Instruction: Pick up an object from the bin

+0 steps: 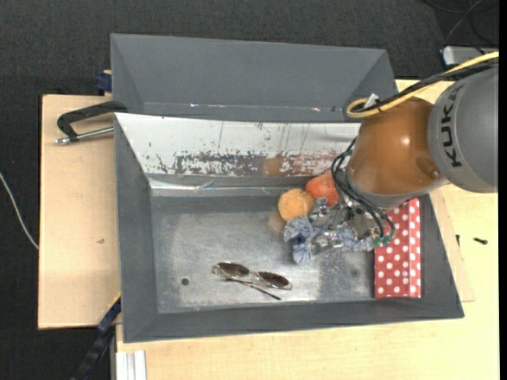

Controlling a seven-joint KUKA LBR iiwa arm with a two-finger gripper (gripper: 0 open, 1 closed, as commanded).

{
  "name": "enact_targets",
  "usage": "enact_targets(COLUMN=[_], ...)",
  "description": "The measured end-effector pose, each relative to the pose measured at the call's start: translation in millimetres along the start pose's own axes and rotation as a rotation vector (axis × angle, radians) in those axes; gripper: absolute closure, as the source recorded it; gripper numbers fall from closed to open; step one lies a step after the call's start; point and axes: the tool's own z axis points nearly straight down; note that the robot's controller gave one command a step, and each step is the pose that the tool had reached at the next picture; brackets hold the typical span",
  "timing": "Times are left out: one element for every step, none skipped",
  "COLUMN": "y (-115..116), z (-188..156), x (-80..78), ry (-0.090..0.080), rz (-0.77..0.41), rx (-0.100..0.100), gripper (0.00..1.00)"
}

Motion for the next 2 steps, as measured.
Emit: enact_targets(y=[0,0], z=[-22,-35], x=[-0.1,-2.2], ry=[-0.001,-0.010], rz=[0.000,0.000], rx=[0.000,0.002], gripper=[1.00,1.00])
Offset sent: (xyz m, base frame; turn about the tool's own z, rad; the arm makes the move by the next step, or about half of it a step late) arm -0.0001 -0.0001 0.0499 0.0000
